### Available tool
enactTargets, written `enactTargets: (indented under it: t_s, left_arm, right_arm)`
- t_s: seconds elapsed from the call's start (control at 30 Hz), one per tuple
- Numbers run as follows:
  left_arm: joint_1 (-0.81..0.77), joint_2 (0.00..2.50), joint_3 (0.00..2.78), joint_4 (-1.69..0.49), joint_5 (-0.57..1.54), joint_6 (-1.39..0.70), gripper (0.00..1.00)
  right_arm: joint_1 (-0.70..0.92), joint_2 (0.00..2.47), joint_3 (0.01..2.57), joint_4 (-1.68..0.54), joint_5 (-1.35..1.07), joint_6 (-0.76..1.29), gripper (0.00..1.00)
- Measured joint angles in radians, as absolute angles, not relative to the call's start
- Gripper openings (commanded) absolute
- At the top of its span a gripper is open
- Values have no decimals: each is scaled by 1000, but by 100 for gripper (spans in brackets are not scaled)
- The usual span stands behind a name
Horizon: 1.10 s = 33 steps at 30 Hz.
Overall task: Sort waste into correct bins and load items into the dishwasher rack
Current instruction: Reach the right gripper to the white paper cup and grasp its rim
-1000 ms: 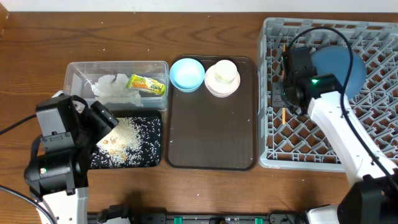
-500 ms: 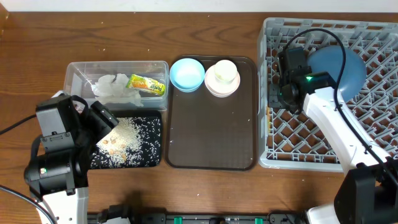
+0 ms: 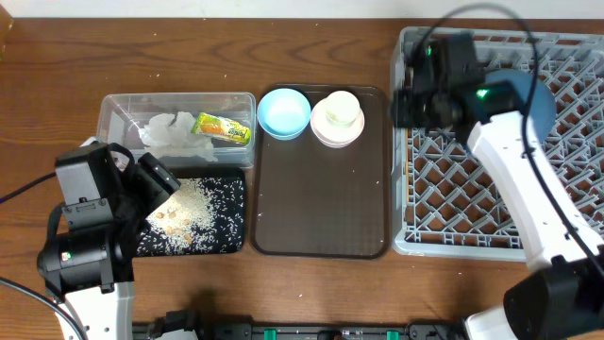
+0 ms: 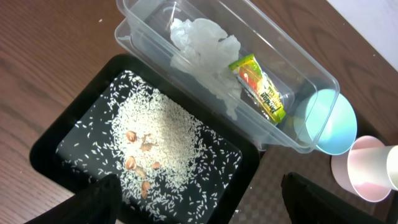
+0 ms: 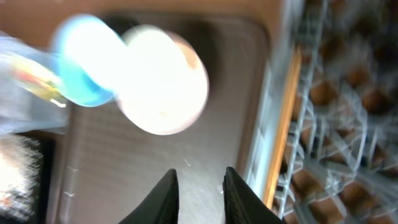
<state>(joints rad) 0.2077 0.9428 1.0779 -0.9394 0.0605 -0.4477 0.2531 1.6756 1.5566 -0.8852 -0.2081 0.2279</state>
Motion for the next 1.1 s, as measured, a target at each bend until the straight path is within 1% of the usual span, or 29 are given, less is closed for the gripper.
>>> enactTargets:
  t_s: [0.07, 0.17, 0.3, 0.33, 0.47, 0.6, 0.67, 0.9, 1.1]
  left_arm:
    - [208, 943, 1078, -939, 60, -448, 85]
    - [208, 944, 1078, -939, 60, -448, 85]
    - [208, 945, 1078, -939, 60, -448, 85]
    - [208, 946, 1078, -939, 60, -448, 85]
    - [208, 947, 1078, -939, 60, -448, 85]
    - [208, 947, 1078, -939, 60, -448, 85]
    - [208, 947, 1078, -939, 60, -448, 85]
    - [208, 947, 1078, -939, 60, -448, 85]
    - [208, 947, 1078, -939, 60, -448, 85]
  right_arm:
    - [275, 1681, 1675, -914, -213, 207, 26]
    - [318, 1694, 1793, -946, -216, 184, 32]
    - [381, 1763, 1877, -985, -214, 150, 36]
    - [397, 1792, 1891, -987, -207, 144, 35]
    - [450, 1940, 1912, -952, -131, 114, 25]
    - [483, 2052, 1912, -931, -19, 83, 25]
    - [496, 2083, 1912, -929, 15, 68, 24]
    - [533, 2094, 1912, -925, 61, 47, 24]
    - [551, 2098, 1912, -923, 68, 40, 27]
